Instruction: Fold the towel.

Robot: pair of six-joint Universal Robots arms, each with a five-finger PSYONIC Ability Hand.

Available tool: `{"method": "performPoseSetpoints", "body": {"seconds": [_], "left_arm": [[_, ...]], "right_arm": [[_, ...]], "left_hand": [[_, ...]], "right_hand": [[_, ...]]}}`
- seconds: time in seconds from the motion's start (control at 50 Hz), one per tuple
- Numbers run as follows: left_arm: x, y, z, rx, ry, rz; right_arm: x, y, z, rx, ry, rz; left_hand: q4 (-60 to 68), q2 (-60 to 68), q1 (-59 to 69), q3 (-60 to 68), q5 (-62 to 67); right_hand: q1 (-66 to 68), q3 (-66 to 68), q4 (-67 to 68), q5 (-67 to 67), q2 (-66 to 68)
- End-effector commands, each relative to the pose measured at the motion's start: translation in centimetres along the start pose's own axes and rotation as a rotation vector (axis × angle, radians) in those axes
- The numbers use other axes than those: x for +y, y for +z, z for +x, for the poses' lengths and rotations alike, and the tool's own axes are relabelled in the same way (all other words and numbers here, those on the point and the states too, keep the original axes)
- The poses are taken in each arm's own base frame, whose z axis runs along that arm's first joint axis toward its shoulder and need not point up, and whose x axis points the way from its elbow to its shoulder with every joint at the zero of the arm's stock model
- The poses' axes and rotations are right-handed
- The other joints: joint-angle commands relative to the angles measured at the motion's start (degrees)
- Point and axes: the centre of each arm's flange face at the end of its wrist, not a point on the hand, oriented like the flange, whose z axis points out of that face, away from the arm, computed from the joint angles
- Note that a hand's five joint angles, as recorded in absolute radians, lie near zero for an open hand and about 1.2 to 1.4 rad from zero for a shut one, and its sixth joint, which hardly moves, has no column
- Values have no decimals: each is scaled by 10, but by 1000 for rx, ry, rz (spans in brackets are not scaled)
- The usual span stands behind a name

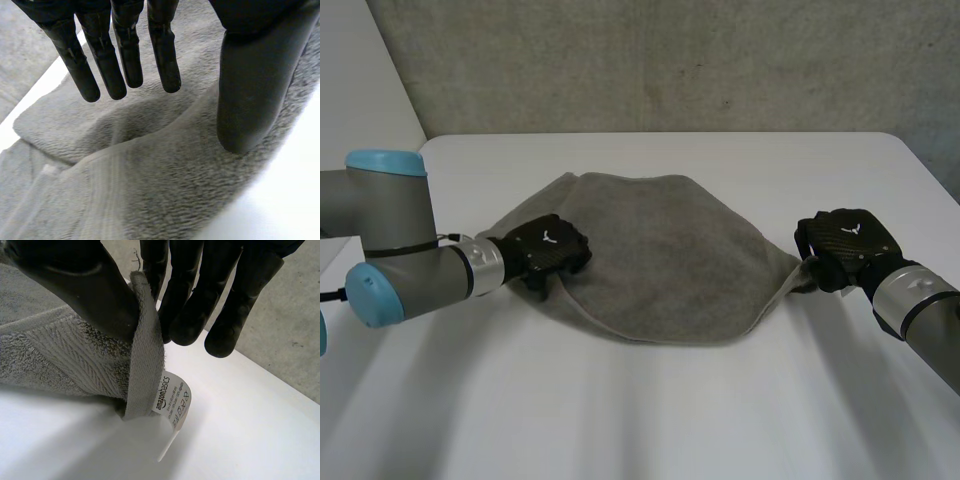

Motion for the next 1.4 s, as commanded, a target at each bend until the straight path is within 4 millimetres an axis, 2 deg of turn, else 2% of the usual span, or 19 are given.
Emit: {"method": "performPoseSetpoints", "body": {"seconds": [0.02,0.3,0.36,0.4,0.44,0.56,0.64,0.68,0.72,0.78,0.82,0.84,0.88,0.94,1.02,1.2,1.3,1.36,1.4], "left_arm": [[-3,-5,15,63,23,-24],[-2,-15,27,113,41,-62],[0,-17,29,118,32,-69],[1,-19,29,121,25,-78],[0,-20,29,120,25,-78],[-16,-38,14,63,29,-58],[-29,-54,5,17,27,-36],[-53,-74,-6,-50,13,15],[-65,-84,-13,-90,-1,51],[-90,-104,-24,-176,-45,137],[-104,-115,-30,-223,-62,192],[-117,-127,-35,-267,-83,248],[-127,-139,-40,-309,-110,298],[-141,-160,-51,-385,-153,390],[-144,-182,-69,-481,-198,485],[-110,-159,-91,-539,-312,470],[-74,-113,-108,-570,-328,396],[-69,-98,-112,-570,-318,391],[-73,-68,-113,-556,-281,408]], "right_arm": [[-1,0,0,0,-1,2],[-1,-1,-2,-3,-1,1],[0,-1,-3,-8,-1,1],[0,-1,-3,-8,-2,1],[-1,-1,-5,-11,-2,1],[-7,-2,-4,-10,-5,13],[-40,-18,1,-1,-17,47],[-58,-26,4,4,-24,65],[-97,-43,10,16,-37,114],[-117,-51,15,33,-48,149],[-161,-73,23,68,-81,232],[-161,-73,23,68,-82,232],[-192,-91,29,85,-99,266],[-213,-102,32,88,-113,274],[-217,-97,35,73,-129,239],[-185,-40,29,52,-236,87],[-171,-5,-1,60,-331,31],[-164,23,-15,81,-396,42],[-165,36,-18,105,-414,80]], "left_hand": [[-14,-6,0,-15,6],[33,42,47,32,53],[150,158,163,148,169],[401,409,414,399,420],[473,481,487,471,493],[474,482,488,472,494],[474,482,488,472,494],[474,482,488,472,494],[474,482,488,472,494],[474,482,488,472,494],[474,482,488,472,494],[474,482,488,472,494],[474,482,488,472,494],[474,482,488,472,494],[474,482,488,472,494],[474,482,488,472,494],[474,482,488,472,494],[474,482,488,472,494],[474,482,488,472,494]], "right_hand": [[34,40,34,32,40],[34,40,34,32,40],[34,40,34,32,40],[34,40,34,32,40],[34,40,34,32,40],[34,40,34,32,40],[34,40,34,32,40],[34,40,34,32,40],[34,40,34,32,40],[34,40,34,32,40],[34,40,34,32,40],[34,40,34,32,40],[34,40,34,32,40],[34,40,34,32,40],[34,40,34,32,40],[34,40,34,32,40],[34,40,34,32,40],[34,40,34,32,40],[34,40,34,32,40]]}}
